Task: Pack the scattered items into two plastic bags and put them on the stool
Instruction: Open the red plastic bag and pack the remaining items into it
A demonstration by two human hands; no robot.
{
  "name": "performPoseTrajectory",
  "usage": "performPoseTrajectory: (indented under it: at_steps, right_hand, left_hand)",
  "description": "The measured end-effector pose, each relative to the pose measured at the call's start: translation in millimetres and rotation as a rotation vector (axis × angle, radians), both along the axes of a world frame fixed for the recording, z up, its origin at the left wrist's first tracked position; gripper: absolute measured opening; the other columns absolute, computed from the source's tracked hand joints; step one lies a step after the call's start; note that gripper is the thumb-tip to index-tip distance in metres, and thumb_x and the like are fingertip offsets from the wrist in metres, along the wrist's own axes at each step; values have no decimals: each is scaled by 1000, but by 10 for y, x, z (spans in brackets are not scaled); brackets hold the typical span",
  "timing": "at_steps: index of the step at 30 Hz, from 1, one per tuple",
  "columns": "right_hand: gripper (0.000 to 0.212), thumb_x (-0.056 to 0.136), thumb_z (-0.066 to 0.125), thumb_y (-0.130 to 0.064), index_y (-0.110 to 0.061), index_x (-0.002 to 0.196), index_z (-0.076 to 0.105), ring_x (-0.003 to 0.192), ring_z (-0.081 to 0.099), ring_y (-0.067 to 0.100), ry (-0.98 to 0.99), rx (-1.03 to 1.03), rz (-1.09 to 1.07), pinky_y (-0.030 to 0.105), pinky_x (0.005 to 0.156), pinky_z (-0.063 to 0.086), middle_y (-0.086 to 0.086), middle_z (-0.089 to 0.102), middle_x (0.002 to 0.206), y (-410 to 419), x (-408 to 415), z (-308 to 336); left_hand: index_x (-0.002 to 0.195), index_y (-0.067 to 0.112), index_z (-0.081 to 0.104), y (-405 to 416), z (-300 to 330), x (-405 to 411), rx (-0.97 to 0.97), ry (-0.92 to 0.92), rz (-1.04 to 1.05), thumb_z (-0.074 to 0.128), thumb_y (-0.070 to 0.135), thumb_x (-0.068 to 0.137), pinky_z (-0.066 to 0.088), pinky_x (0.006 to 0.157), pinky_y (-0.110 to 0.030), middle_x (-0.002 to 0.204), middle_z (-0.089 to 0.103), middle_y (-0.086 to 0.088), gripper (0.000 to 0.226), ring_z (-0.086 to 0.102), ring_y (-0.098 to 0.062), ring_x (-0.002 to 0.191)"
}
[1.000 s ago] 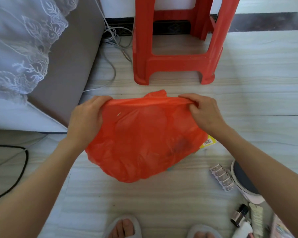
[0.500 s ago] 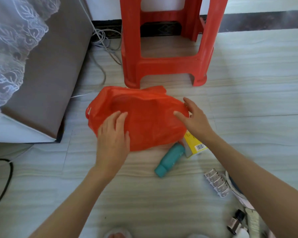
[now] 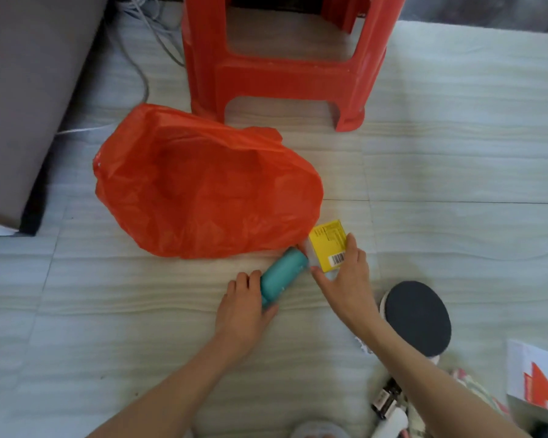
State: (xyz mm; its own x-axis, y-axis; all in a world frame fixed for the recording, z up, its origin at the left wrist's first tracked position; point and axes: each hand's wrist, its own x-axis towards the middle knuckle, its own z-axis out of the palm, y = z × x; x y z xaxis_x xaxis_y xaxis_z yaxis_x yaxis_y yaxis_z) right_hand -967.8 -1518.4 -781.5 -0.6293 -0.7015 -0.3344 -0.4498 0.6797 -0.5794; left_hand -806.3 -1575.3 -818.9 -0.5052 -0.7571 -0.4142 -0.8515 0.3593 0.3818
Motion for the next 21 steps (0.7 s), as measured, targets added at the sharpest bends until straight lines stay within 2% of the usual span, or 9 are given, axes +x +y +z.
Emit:
performPoseTrajectory:
  at_steps: [3,5,7,10,11,13,14,17,21]
  right_hand:
    - [76,79,67,-21,-11,142,25,107,44,21,-27,-11,-80,23,85,34,7,42,120,-46,-62,56]
    - [46,78,68,-15,-14,119,46,83,52,15,-84,-85,-181,15,67,37,1,50,100,-46,-46,193]
    - [23,79,66,-14,-20,91,48,69,56,8,-204,-153,-278,13,56,41,-5,57,79,25,54,357]
    - [18,84,63,-24,-17,95,50,73,57,8,-448,-87,-397,33,71,51,-8,58,79,161,313,475]
    - [18,86,61,-27,-13,95,55,74,59,12,-543,-56,-407,36,70,52,-3,60,79,166,407,488]
    - [18,88,57,-28,-11,87,61,71,59,17,-745,-71,-450,31,61,49,3,60,73,73,567,514]
    - [18,89,55,-28,-12,84,61,69,57,17,-834,-105,-479,29,58,47,4,60,71,-21,625,536]
    - [19,91,53,-31,-14,90,60,71,58,16,-1077,-227,-525,27,61,45,4,63,78,-430,708,592]
    - [15,92,54,-29,-15,93,58,79,60,16,-1274,-351,-664,27,75,50,4,64,91,-1082,627,522]
  left_hand:
    - [115,14,48,-76,-10,-52,191,95,70,60,39,82,44,80,-31,112,54,-5,43,52,-20,101]
    - [102,14,55,-86,64,31,337,169,149,63,42,78,44,70,-27,98,63,-4,38,59,-19,87]
    - [89,16,58,-70,213,193,397,221,257,60,50,74,37,55,-20,82,64,-3,37,59,-18,74]
    - [82,19,59,-53,437,474,358,292,448,50,59,67,38,53,-16,70,62,-1,44,56,-16,65]
    - [83,18,59,-75,484,547,330,312,500,50,59,68,40,55,-17,70,64,-2,45,59,-18,67]
    - [91,13,59,-185,533,627,300,358,597,56,51,82,47,66,-33,78,67,-10,39,64,-28,76]
    - [97,11,57,-266,543,639,288,376,630,56,43,86,47,67,-35,82,67,-13,34,63,-31,80]
    - [115,7,52,-539,613,548,208,441,685,50,28,92,38,66,-29,97,61,-12,31,59,-31,90]
    - [118,1,51,-964,626,244,139,606,768,49,14,91,29,62,-22,98,56,-11,30,53,-25,88]
